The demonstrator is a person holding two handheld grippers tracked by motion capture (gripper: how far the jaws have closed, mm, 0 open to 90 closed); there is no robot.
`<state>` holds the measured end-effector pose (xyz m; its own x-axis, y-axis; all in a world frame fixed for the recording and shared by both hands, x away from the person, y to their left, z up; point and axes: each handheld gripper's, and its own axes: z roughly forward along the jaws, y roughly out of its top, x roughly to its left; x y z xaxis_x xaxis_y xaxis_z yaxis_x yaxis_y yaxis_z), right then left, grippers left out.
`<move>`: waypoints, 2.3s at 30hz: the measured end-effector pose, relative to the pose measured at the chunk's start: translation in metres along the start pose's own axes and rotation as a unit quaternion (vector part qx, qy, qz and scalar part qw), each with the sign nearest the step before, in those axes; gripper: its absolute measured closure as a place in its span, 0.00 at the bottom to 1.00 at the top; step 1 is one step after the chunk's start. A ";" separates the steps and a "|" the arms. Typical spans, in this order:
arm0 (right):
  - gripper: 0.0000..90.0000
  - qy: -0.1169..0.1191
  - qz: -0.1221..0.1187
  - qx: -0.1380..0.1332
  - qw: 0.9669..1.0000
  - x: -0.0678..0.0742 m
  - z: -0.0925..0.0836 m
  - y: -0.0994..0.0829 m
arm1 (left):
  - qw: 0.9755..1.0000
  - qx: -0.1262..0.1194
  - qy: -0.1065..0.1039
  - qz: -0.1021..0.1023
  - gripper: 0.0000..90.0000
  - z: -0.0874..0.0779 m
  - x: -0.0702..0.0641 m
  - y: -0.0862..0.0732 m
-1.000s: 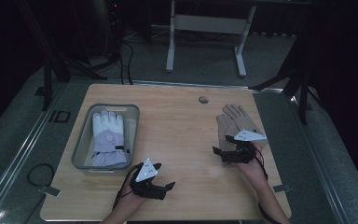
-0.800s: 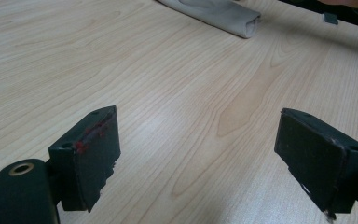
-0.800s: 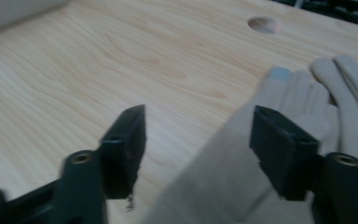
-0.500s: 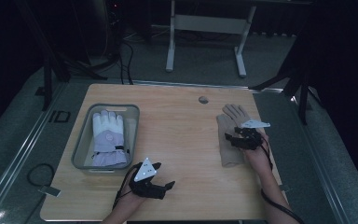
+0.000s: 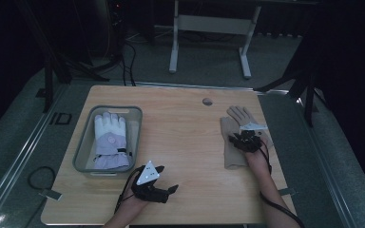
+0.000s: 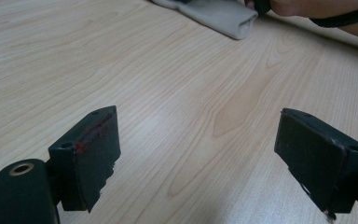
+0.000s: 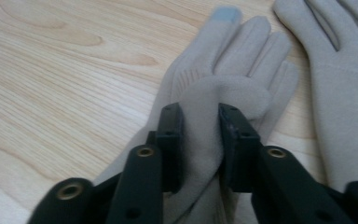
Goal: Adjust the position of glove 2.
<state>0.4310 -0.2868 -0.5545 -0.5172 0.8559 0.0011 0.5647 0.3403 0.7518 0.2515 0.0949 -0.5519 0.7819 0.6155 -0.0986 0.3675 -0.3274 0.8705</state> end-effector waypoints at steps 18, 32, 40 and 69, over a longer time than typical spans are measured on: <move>0.85 0.025 0.068 -0.057 0.996 0.096 -0.039 0.039 | 1.000 -0.011 0.009 -0.004 0.16 -0.005 -0.001 0.002; 0.83 -0.011 0.080 -0.026 0.996 0.156 -0.002 0.011 | 1.000 -0.009 0.008 0.003 0.16 -0.003 0.000 -0.002; 0.60 -0.007 0.064 -0.008 0.998 0.163 0.008 0.002 | 1.000 -0.010 0.006 0.007 0.16 -0.002 0.000 -0.002; 0.49 0.028 -0.008 -0.033 0.999 0.083 -0.037 0.021 | 1.000 -0.020 0.004 0.007 0.16 0.001 0.003 -0.010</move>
<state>0.3757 -0.2229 -0.5145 -0.5623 0.8266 0.0246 0.5133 0.3255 0.7941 0.2506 0.0994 -0.5613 0.7833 0.6161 -0.0825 0.3352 -0.3068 0.8908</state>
